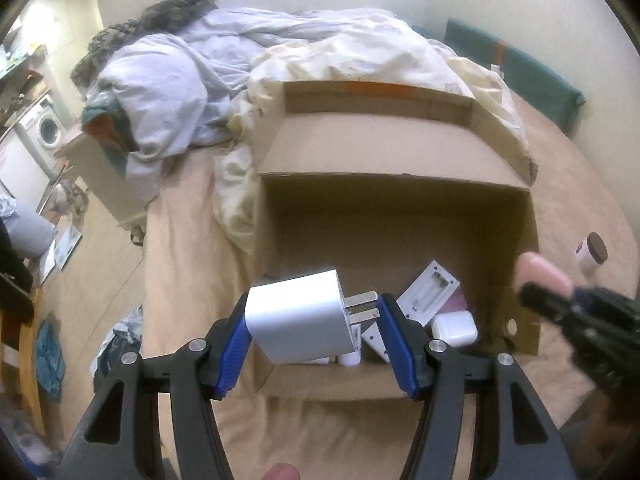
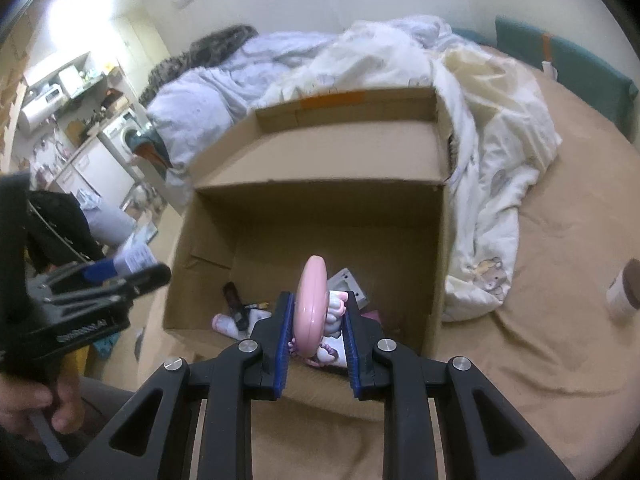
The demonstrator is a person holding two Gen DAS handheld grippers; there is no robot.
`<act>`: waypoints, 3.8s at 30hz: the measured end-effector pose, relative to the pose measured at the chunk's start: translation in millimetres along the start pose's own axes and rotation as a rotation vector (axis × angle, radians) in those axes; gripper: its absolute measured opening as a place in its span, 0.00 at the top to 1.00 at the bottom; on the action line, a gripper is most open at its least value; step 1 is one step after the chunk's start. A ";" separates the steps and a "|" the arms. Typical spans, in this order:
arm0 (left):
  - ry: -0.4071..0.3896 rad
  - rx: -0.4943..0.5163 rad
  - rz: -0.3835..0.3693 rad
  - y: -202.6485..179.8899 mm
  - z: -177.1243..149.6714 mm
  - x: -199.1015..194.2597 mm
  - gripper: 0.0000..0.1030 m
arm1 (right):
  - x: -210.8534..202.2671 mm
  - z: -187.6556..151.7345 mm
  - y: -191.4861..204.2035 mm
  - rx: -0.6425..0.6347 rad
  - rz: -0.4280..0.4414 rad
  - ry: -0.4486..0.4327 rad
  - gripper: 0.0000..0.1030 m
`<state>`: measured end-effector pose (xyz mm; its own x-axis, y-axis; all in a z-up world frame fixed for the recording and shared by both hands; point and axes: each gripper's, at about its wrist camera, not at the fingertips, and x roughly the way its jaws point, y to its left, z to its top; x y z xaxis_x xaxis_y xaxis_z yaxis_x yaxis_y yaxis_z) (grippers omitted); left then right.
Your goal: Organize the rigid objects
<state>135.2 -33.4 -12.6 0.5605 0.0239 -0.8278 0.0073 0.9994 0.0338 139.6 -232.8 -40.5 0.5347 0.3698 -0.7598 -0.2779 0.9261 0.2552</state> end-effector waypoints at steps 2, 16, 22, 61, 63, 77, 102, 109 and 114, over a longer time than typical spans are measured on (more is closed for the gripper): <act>0.012 0.018 -0.001 -5.1 0.5 11.7 0.44 | 16.2 0.1 -0.9 -0.002 -0.012 0.036 0.76; 0.072 0.082 0.028 -19.5 -19.9 78.3 0.44 | 72.5 -15.8 -4.4 0.030 -0.047 0.202 0.76; 0.110 0.089 0.035 -19.0 -25.8 92.2 0.44 | 75.1 -21.7 -9.5 0.048 -0.044 0.222 0.76; -0.188 -0.076 0.082 30.0 -49.1 -98.4 0.14 | -101.0 -24.4 34.1 0.020 -0.077 -0.170 0.00; -0.219 -0.064 0.078 26.4 -56.5 -108.5 0.13 | -111.5 -30.7 38.7 0.011 -0.072 -0.191 0.00; -0.341 -0.027 0.072 17.4 -87.6 -108.5 0.01 | -119.4 -78.4 24.2 0.046 -0.168 -0.317 0.00; -0.257 -0.099 0.022 28.1 -90.2 -90.3 0.01 | -105.3 -74.0 19.1 0.061 -0.209 -0.303 0.00; -0.257 -0.095 0.020 27.6 -90.7 -90.2 0.01 | -104.2 -75.2 19.9 0.051 -0.212 -0.297 0.00; -0.258 -0.091 0.028 26.3 -91.9 -90.2 0.01 | -104.2 -75.7 20.2 0.048 -0.212 -0.295 0.00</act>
<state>8.8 -7.0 11.6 0.7521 0.0558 -0.6567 -0.0791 0.9969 -0.0058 17.8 -258.3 -1.5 0.7859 0.1680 -0.5951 -0.1020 0.9844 0.1432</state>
